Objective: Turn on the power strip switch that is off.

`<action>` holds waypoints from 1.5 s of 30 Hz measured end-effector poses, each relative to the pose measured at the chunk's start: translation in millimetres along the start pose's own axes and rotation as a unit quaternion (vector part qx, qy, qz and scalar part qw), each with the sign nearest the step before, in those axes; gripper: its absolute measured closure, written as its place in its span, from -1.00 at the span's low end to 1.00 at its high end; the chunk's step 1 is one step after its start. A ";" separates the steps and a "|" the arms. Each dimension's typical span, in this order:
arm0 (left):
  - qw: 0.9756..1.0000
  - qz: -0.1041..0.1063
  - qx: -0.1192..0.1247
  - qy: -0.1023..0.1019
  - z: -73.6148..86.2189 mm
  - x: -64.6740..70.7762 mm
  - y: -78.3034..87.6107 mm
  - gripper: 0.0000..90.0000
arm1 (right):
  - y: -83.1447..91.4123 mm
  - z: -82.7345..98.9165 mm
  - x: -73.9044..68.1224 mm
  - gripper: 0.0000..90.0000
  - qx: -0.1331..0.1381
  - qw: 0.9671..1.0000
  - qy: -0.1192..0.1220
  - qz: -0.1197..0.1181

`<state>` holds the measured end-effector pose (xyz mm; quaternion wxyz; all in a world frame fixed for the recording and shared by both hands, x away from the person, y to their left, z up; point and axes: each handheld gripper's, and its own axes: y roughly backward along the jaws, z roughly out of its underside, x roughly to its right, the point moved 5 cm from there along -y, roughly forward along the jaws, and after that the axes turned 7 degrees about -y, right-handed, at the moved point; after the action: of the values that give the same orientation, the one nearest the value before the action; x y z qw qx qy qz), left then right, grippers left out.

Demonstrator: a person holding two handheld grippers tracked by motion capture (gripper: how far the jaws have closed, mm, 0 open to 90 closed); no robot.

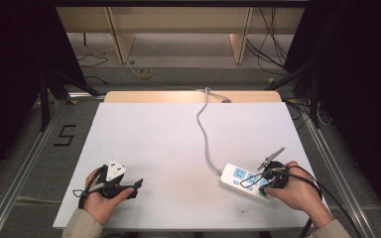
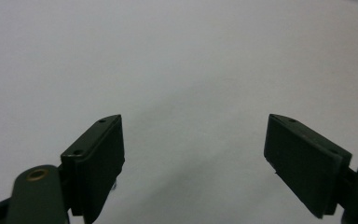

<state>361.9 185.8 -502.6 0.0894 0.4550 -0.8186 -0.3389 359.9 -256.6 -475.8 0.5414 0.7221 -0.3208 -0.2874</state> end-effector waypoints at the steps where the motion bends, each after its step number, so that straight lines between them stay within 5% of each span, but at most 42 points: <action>1: 1.000 0.000 0.000 0.000 0.0 0.1 -0.1 -0.56 | 0.0 -0.1 0.0 1.00 0.000 1.000 0.000 0.000; 23: 1.000 0.000 0.000 0.000 0.0 -0.3 0.0 -0.56 | 1.6 -1.0 0.5 1.00 0.005 1.000 0.000 -0.004; 45: 1.000 -0.001 0.004 0.001 -0.8 0.1 0.9 -0.56 | 13.7 -9.4 9.0 1.00 0.088 0.996 -0.030 0.009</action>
<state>361.6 185.6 -501.4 0.0884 0.4566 -0.8194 -0.3352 370.6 -260.8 -460.9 0.4682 0.7551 -0.3674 -0.2751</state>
